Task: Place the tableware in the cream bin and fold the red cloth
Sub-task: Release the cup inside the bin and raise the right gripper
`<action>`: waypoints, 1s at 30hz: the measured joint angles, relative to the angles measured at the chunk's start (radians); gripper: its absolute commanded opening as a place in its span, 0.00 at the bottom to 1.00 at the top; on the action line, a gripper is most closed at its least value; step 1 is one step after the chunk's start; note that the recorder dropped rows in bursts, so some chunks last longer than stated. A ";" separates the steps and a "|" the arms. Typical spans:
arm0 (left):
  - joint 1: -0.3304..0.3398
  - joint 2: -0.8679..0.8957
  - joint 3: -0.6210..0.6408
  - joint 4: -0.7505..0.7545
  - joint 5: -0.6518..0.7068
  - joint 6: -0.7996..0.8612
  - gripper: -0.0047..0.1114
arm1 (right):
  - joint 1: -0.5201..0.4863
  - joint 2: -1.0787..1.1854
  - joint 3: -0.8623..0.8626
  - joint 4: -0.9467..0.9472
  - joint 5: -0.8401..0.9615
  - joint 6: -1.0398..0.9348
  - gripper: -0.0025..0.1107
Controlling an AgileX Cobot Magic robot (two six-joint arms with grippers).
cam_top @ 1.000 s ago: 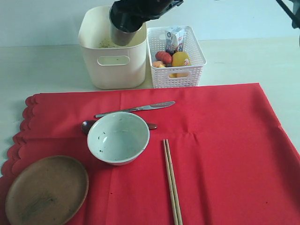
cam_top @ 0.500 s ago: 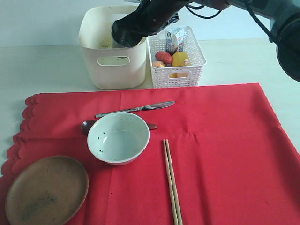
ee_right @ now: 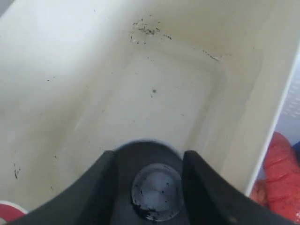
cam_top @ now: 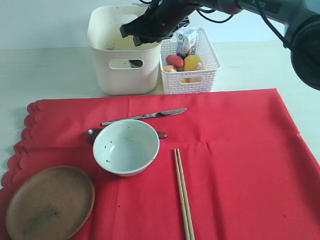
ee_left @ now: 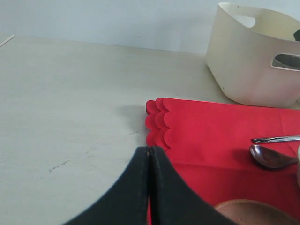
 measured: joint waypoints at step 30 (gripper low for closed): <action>0.000 0.000 0.000 0.000 0.000 0.000 0.04 | 0.000 -0.328 0.000 -0.135 0.500 0.088 0.22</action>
